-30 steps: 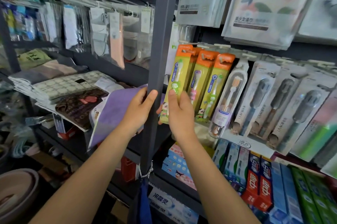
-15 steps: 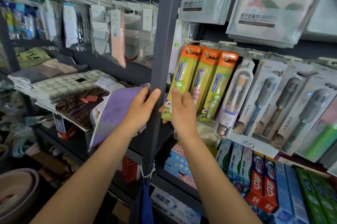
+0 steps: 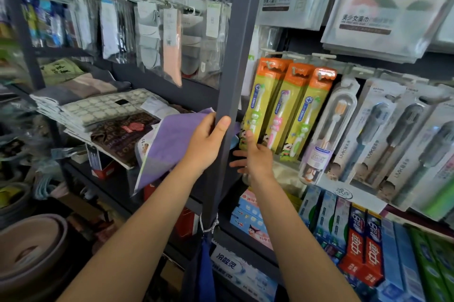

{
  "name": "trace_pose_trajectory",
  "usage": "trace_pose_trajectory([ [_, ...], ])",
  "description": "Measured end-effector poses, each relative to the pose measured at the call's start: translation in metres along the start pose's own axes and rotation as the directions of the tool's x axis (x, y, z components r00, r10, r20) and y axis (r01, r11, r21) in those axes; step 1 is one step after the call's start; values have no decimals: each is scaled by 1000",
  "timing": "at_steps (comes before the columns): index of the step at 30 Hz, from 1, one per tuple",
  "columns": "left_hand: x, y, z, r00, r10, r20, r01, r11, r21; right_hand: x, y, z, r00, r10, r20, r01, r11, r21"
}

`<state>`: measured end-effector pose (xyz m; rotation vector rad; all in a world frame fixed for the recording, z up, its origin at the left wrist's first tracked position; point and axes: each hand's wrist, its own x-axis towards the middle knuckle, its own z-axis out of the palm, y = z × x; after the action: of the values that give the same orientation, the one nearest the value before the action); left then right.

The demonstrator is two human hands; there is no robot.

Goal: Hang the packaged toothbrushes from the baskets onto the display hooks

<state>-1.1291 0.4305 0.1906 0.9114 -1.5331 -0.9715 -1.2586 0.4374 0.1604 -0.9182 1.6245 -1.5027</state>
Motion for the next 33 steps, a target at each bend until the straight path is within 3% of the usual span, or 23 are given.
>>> trace_pose_trajectory([
  [3, -8, -8, 1, 1000, -21, -18, 21, 1000, 18, -11, 4, -4, 998, 59, 18, -59, 998, 13],
  [8, -40, -63, -6, 985, -139, 98, 120, 976, 181, -43, 32, -17, 993, 115, 13, -114, 992, -56],
  [13, -109, -135, 6, 978, -204, -44, 206, 920, 333, -97, 105, -47, 989, 140, 42, -127, 964, -233],
  [16, -178, -172, 23, 924, -353, 150, 250, 851, 462, -146, 171, -92, 992, 124, 38, -86, 850, -520],
  [19, -256, -186, 53, 797, -416, 439, 148, 838, 525, -204, 225, -156, 997, 72, 16, -35, 653, -757],
  [22, -315, -176, 91, 696, -341, 631, -16, 872, 489, -260, 252, -225, 1000, 24, 14, 0, 508, -861],
  [24, -341, -156, 121, 666, -268, 696, -114, 886, 450, -292, 251, -269, 999, -24, -37, -21, 475, -880],
  [29, -405, -89, 236, 650, -23, 760, -307, 906, 290, -363, 238, -399, 961, -200, -193, -66, 510, -858],
  [33, -498, -28, 365, 573, 132, 809, -428, 890, 158, -438, 251, -542, 887, -298, -352, -151, 534, -832],
])
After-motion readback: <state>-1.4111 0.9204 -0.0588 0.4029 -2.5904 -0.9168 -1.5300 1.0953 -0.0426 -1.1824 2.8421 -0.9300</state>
